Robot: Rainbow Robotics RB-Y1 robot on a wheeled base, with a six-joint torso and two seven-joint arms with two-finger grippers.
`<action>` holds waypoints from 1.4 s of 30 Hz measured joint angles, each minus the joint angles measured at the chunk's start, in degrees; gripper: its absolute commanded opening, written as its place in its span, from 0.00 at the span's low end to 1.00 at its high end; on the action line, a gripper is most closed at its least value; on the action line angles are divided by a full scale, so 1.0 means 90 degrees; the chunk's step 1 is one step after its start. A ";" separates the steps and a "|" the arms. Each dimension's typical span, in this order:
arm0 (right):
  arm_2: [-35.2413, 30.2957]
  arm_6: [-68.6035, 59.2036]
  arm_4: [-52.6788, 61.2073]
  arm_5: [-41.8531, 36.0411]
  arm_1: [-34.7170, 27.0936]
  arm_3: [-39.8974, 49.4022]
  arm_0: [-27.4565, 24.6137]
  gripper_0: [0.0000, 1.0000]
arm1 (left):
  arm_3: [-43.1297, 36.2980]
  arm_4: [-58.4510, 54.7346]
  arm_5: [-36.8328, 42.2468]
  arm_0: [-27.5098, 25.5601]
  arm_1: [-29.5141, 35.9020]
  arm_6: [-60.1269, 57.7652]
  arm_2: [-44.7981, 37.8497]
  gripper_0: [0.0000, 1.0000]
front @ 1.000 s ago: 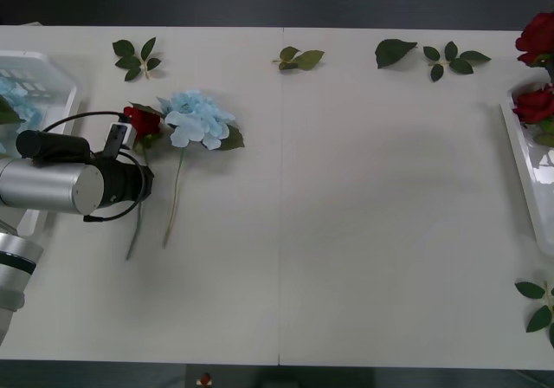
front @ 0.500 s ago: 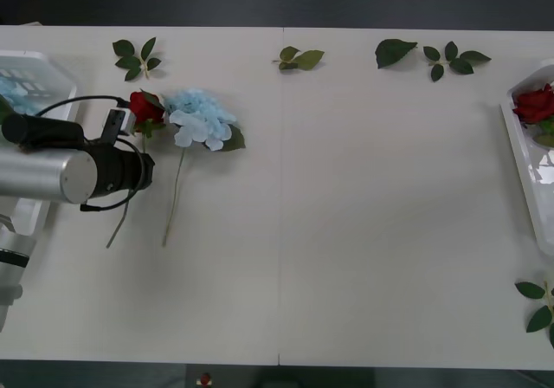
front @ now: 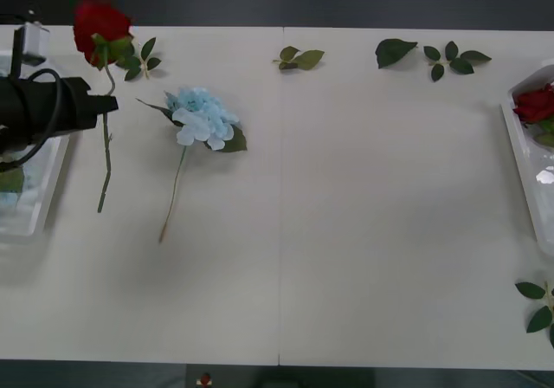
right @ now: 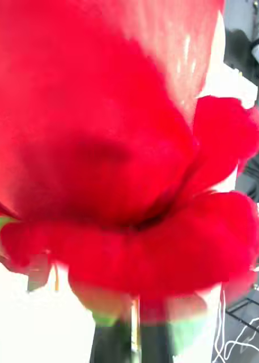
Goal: Put the red flowers into the right box and the blue flowers into the left box
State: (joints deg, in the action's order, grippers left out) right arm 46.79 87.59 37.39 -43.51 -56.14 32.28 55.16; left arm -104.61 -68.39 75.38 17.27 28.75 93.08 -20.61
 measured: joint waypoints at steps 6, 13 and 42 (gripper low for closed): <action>0.0163 0.0000 0.0003 -0.0006 0.0042 0.0077 -0.0010 0.92 | -0.0006 -0.2407 -0.1393 -0.0731 0.0676 0.0242 0.0475 0.00; -0.0009 0.0017 0.1322 -0.0506 -0.0315 0.1253 -0.0188 0.96 | -0.0005 -0.4522 -0.2052 -0.1162 0.0839 0.1534 0.1536 0.00; -0.1932 0.5638 0.7288 -0.2616 -0.2229 0.6937 -0.1384 1.00 | 0.0452 -0.2582 -0.3485 -0.0271 -0.2594 0.3511 0.3051 0.00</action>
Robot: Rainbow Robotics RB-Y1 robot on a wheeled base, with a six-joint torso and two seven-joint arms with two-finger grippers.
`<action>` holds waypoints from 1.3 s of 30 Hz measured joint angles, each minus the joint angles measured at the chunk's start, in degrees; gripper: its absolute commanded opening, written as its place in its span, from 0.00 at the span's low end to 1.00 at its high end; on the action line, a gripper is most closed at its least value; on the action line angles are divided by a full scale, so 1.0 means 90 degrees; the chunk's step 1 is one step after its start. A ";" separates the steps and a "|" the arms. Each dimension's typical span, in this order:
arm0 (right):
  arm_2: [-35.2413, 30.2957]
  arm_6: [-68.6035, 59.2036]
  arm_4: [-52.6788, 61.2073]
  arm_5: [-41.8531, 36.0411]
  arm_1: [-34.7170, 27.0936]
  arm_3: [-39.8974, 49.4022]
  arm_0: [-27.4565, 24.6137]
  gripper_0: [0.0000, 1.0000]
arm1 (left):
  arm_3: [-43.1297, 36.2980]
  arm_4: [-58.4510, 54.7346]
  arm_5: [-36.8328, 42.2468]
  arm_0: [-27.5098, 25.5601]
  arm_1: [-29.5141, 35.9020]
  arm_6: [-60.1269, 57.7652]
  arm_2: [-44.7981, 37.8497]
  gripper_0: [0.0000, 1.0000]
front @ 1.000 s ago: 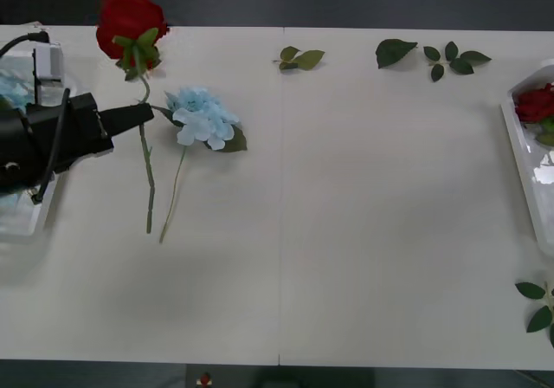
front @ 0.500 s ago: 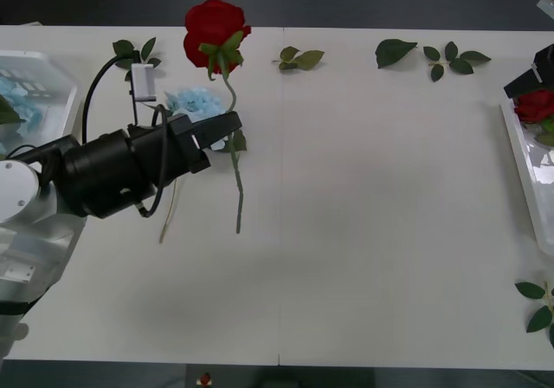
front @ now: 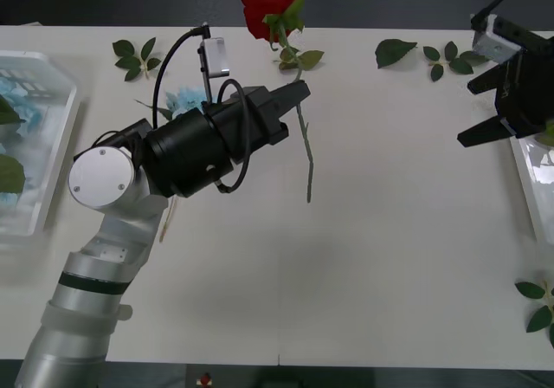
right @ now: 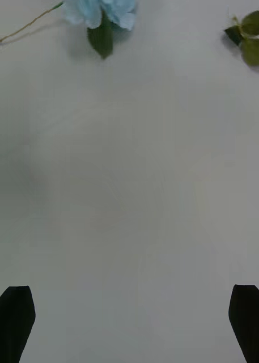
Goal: Put the red flowers into the right box and the blue flowers into the left box
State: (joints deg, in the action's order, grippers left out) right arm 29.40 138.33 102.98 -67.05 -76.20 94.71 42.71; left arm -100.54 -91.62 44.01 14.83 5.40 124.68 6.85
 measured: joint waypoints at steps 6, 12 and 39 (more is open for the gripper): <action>0.0216 0.0535 0.0468 0.0063 -0.0011 0.0014 -0.0198 1.00 | 0.0004 0.0296 -0.0011 0.0032 -0.0411 -0.0071 0.0000 0.00; 0.0204 0.1872 0.2023 0.0422 0.0041 0.0039 -0.1268 1.00 | 0.0005 0.0312 -0.0011 0.0032 -0.0664 -0.0539 0.0000 0.00; -0.0645 0.1453 0.2460 0.3055 0.3681 0.0770 -0.3263 0.97 | 0.0008 0.0622 -0.0127 0.0032 -0.0674 -0.0583 -0.0010 0.00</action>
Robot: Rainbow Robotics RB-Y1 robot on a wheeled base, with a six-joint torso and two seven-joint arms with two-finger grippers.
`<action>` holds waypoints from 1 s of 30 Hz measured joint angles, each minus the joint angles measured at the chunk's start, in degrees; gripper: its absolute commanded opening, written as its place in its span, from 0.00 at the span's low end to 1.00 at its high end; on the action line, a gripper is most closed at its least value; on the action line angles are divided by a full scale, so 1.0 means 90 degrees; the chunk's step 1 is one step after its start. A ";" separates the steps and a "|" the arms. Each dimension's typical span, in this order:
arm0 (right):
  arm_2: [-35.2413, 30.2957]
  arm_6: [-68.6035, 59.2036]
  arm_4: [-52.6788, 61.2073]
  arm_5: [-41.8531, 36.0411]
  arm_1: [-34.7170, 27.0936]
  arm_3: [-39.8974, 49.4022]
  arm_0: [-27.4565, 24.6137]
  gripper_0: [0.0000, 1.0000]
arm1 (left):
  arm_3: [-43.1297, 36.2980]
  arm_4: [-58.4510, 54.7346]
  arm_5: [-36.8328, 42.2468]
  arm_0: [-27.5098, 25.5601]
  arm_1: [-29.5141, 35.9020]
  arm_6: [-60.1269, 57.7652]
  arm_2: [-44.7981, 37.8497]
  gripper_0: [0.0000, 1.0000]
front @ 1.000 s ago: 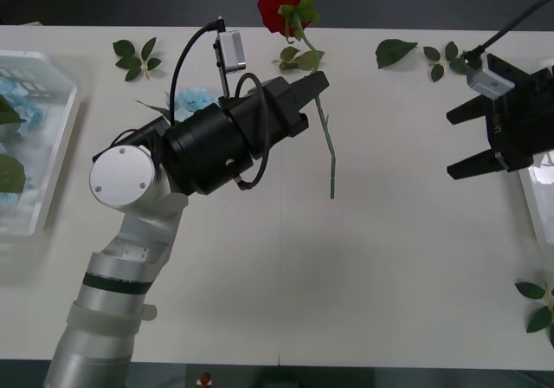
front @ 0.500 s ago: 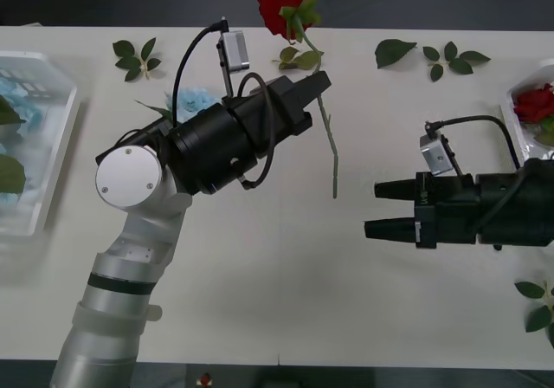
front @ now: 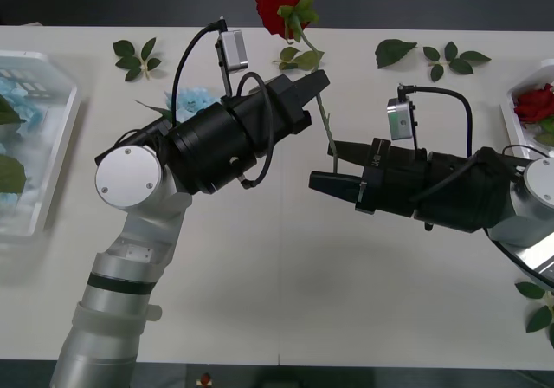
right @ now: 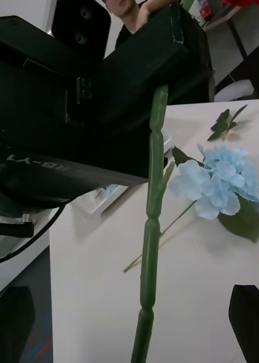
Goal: Put the red flowers into the right box and the blue flowers into the left box
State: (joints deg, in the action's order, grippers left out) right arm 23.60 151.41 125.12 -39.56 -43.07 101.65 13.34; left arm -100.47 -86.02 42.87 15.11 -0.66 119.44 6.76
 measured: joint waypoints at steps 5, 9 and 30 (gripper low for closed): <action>0.0041 -0.0122 -0.0416 0.0158 0.0223 0.0000 0.0000 0.29 | 0.0000 0.0000 0.0000 0.0000 0.0000 -0.0008 -0.0039 0.00; 0.0060 -0.0260 -0.0599 0.0159 0.0249 0.0000 0.0000 0.03 | 0.0000 0.0000 0.0000 0.0000 0.0000 -0.0017 -0.0158 0.00; 0.0059 -0.0769 -0.0661 0.0321 0.0559 -0.0008 0.0000 0.00 | 0.0003 -0.0883 -0.0006 0.0021 0.0586 -0.0034 -0.0225 1.00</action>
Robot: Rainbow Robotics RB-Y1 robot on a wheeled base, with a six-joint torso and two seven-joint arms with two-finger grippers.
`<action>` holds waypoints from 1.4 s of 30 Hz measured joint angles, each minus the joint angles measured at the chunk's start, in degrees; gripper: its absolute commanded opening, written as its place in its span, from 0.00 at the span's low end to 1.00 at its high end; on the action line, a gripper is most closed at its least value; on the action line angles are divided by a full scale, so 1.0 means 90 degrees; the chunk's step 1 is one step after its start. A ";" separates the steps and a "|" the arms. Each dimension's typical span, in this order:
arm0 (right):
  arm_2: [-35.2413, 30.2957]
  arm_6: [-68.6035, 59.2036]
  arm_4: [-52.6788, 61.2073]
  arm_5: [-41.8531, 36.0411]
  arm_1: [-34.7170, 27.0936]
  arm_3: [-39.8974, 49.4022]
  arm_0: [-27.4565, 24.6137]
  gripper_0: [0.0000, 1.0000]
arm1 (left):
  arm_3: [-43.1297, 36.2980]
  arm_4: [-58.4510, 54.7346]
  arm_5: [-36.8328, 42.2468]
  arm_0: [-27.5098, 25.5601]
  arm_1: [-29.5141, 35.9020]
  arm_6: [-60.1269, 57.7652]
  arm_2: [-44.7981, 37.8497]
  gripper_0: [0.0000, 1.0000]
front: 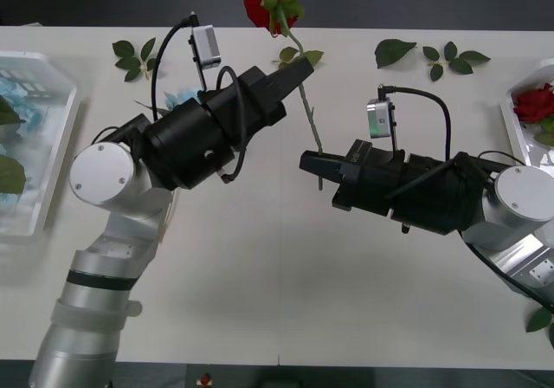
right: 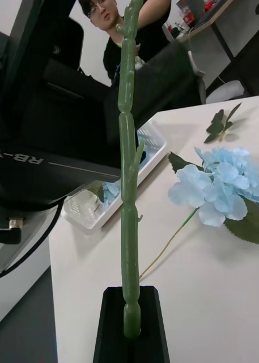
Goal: Put the red flowers into the right box and the blue flowers into the left box
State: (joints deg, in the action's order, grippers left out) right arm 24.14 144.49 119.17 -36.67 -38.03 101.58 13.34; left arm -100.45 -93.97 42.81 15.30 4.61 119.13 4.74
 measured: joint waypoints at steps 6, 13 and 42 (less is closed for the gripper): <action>0.0000 -0.0001 0.0000 0.0004 -0.0126 0.0000 0.0002 0.00 | 0.0002 -0.1041 0.0436 -0.0054 0.2090 -0.0001 0.0161 1.00; 0.0003 -0.0654 0.0008 -0.0031 -0.1709 0.0001 0.0020 0.00 | 0.0034 -0.1269 0.1119 -0.0367 0.4224 -0.0006 0.0071 1.00; 0.0005 -0.2511 -0.0465 -0.0353 -0.5396 -0.4154 0.0038 0.00 | 0.2242 0.5874 0.2937 0.1572 0.2568 -0.1622 -0.0821 1.00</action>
State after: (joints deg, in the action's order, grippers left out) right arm 24.18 121.90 114.98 -39.85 -86.60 64.20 13.68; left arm -80.27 -41.11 69.24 29.44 27.72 104.53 -2.66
